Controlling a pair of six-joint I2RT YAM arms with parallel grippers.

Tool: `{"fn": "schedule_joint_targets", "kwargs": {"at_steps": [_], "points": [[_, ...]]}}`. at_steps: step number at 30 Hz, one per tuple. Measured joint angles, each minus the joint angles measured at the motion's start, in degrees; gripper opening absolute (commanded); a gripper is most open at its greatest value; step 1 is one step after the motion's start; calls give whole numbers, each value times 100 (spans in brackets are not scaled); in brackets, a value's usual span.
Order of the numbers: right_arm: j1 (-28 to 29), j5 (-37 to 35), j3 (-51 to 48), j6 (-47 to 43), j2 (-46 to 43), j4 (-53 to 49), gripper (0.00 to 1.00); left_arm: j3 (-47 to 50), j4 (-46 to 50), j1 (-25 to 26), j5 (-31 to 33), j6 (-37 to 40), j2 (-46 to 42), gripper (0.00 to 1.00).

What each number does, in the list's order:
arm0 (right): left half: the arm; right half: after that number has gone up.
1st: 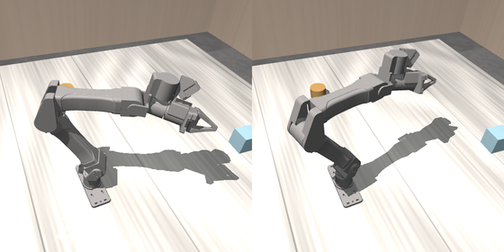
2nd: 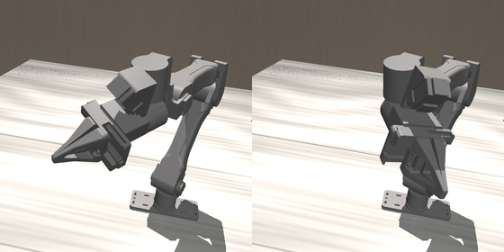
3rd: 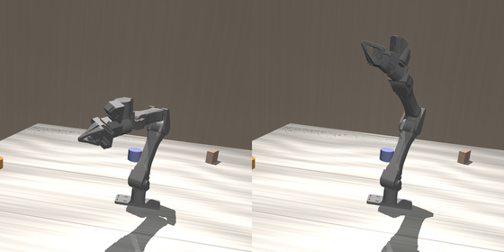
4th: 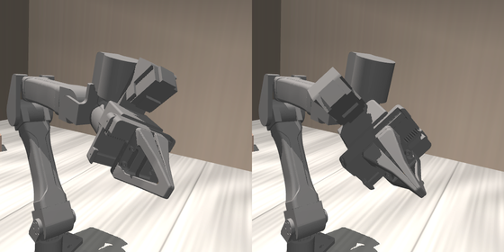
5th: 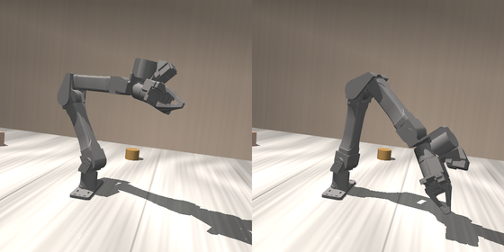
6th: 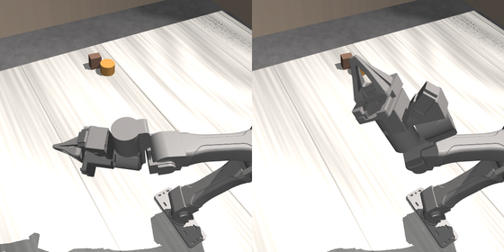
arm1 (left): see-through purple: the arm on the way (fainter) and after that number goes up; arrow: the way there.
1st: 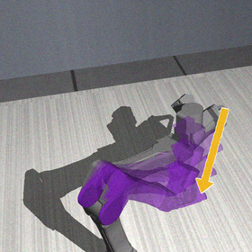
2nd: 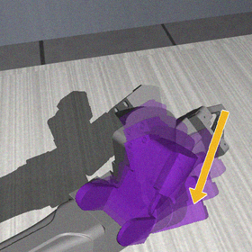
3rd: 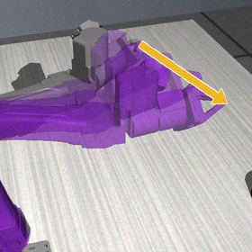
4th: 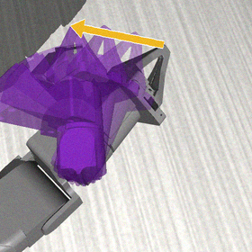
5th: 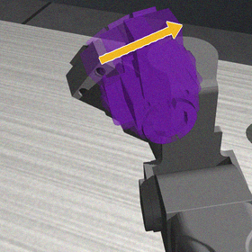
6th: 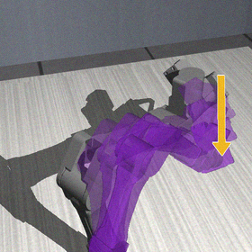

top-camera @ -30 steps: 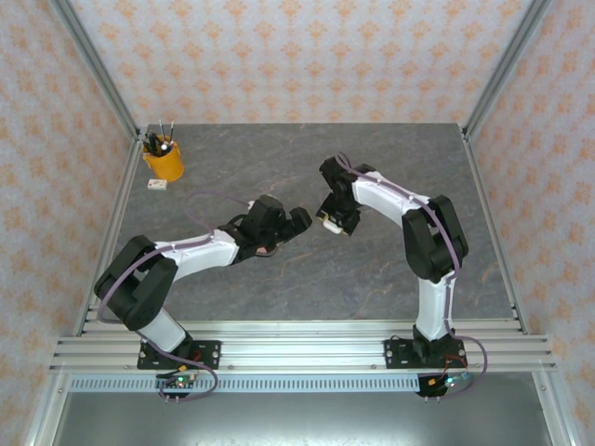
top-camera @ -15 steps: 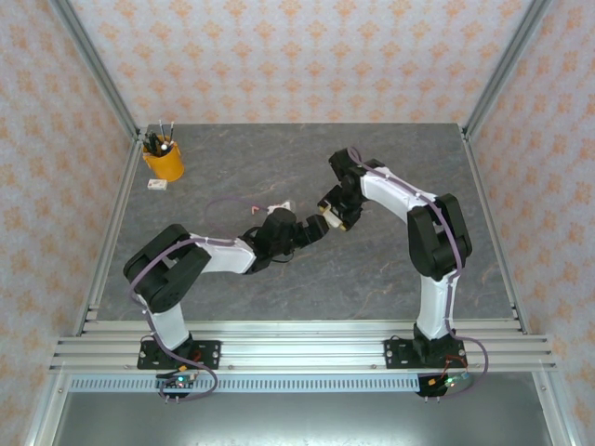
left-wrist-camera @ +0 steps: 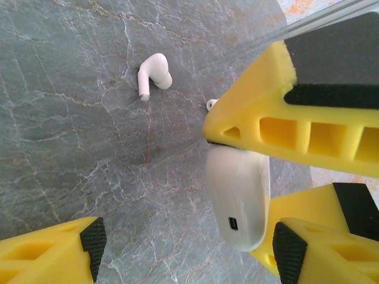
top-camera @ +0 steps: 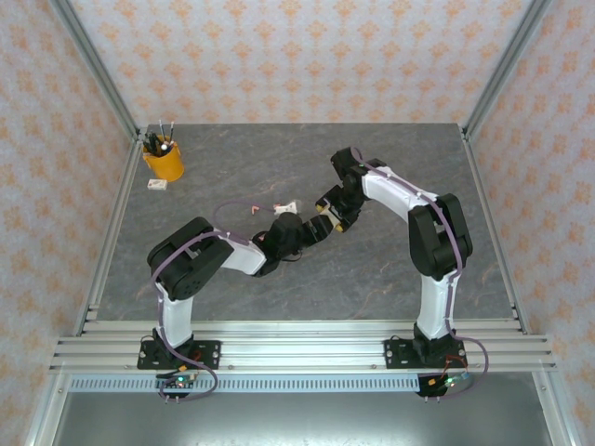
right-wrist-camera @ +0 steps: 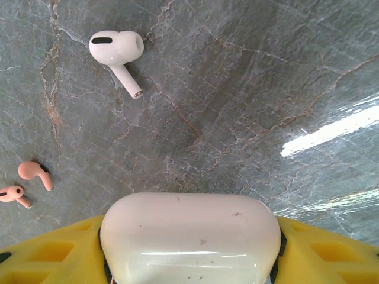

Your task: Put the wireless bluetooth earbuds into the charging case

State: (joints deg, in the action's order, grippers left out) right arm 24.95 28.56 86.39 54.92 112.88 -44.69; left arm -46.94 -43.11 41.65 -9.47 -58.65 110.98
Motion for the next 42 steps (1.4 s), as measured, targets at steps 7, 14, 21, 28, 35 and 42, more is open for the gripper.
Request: {"fn": "schedule_joint_targets", "kwargs": {"at_steps": [7,14,21,28,35,42], "points": [[0,52,0,2,0,0,63,-168,-92,0,94,0,157,68],[0,142,-2,57,0,0,63,-407,-133,0,96,-2,269,61],[0,149,-2,61,0,0,63,-501,-153,0,96,-33,280,47],[0,149,-4,66,-2,7,63,-501,-149,0,133,-103,282,32],[-4,170,-35,131,-2,72,63,-501,-149,0,155,-177,282,24],[-24,205,-50,170,-2,131,64,-501,-149,0,203,-247,282,9]]}}
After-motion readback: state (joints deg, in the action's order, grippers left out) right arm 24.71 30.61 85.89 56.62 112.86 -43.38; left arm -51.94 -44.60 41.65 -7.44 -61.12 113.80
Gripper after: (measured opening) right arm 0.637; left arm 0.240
